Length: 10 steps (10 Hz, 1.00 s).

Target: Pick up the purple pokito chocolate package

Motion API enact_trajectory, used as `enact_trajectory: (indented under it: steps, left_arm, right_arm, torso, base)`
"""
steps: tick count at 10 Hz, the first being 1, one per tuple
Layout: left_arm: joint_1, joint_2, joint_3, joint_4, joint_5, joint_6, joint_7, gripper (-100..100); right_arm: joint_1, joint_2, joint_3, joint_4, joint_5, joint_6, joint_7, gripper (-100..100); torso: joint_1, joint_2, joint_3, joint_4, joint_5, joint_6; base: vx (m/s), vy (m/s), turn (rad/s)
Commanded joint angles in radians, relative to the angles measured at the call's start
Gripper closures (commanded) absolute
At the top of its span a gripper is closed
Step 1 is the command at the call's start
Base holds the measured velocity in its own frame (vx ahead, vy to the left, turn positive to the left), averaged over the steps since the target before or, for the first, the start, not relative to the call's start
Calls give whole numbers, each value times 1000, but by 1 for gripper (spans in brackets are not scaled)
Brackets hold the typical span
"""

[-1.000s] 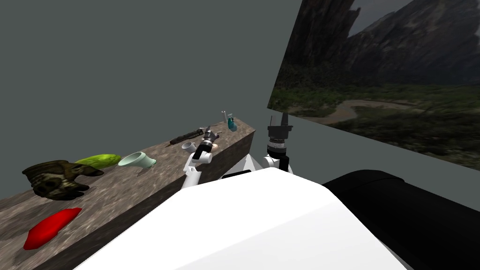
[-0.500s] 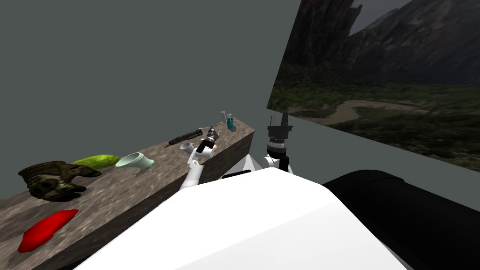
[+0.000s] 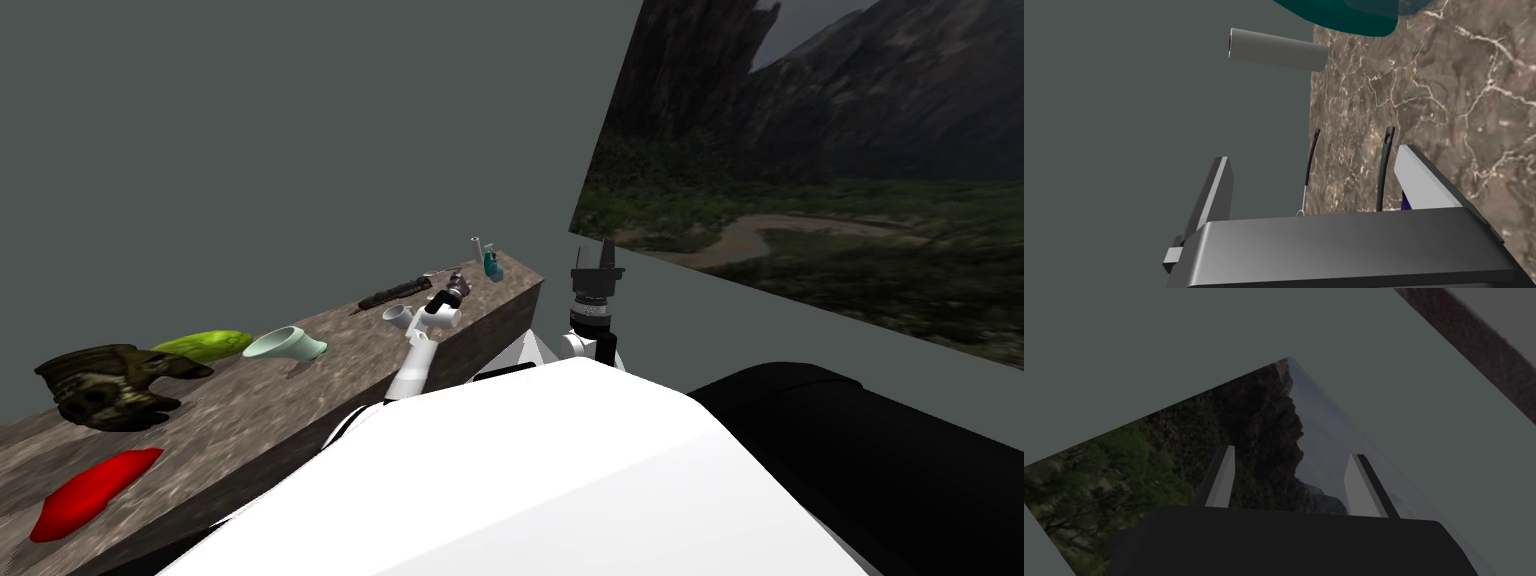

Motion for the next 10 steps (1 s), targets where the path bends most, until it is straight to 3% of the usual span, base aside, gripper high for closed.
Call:
enact_trajectory:
  steps: [1, 2, 3, 4, 5, 6, 7, 8, 9, 10]
  left_arm:
    - [-50, 3, 0, 50, 15, 50, 17, -100]
    - [-58, 3, 0, 59, 15, 71, 17, -100]
    - [-101, 4, 2, 106, 27, 98, 32, -100]
    - [-105, 4, 2, 108, 27, 126, 32, -100]
    - [-148, 5, 4, 151, 39, 155, 46, -100]
    - [-152, 5, 4, 157, 39, 184, 46, -100]
    - [-192, 6, 8, 196, 51, 213, 60, -100]
    - [-198, 6, 8, 206, 51, 239, 60, -100]
    - [-239, 6, 13, 241, 63, 272, 73, -100]
    - [-243, 6, 13, 255, 63, 296, 73, -100]
  right_arm:
    - [0, 0, 0, 0, 0, 0, 0, 0]
    - [0, 0, 0, 0, 0, 0, 0, 0]
    - [0, 0, 0, 0, 0, 0, 0, 0]
    - [0, 0, 0, 0, 0, 0, 0, 0]
    - [0, 0, 0, 0, 0, 0, 0, 0]
    - [0, 0, 0, 0, 0, 0, 0, 0]
    - [0, 0, 0, 0, 0, 0, 0, 0]
    - [0, 0, 0, 0, 0, 0, 0, 0]
    - [0, 0, 0, 0, 0, 0, 0, 0]
    - [0, 0, 0, 0, 0, 0, 0, 0]
  torso:
    - [0, 0, 0, 0, 0, 0]
    - [0, 0, 0, 0, 0, 0]
    - [0, 0, 0, 0, 0, 0]
    - [1, 0, 0, 0, 0, 0]
    - [1, 0, 0, 0, 0, 0]
    - [1, 0, 0, 0, 0, 0]
    - [1, 0, 0, 0, 0, 0]
    - [1, 0, 0, 0, 0, 0]
    - [1, 0, 0, 0, 0, 0]
    - [1, 0, 0, 0, 0, 0]
  base:
    - [14, -16, 21]
    - [11, -11, 11]
    - [10, -5, 21]
    - [10, -3, 10]
    - [12, -3, 28]
    - [11, -3, 11]
    - [13, 0, 26]
    - [11, 1, 14]
    - [10, 4, 38]
    - [9, 4, 14]
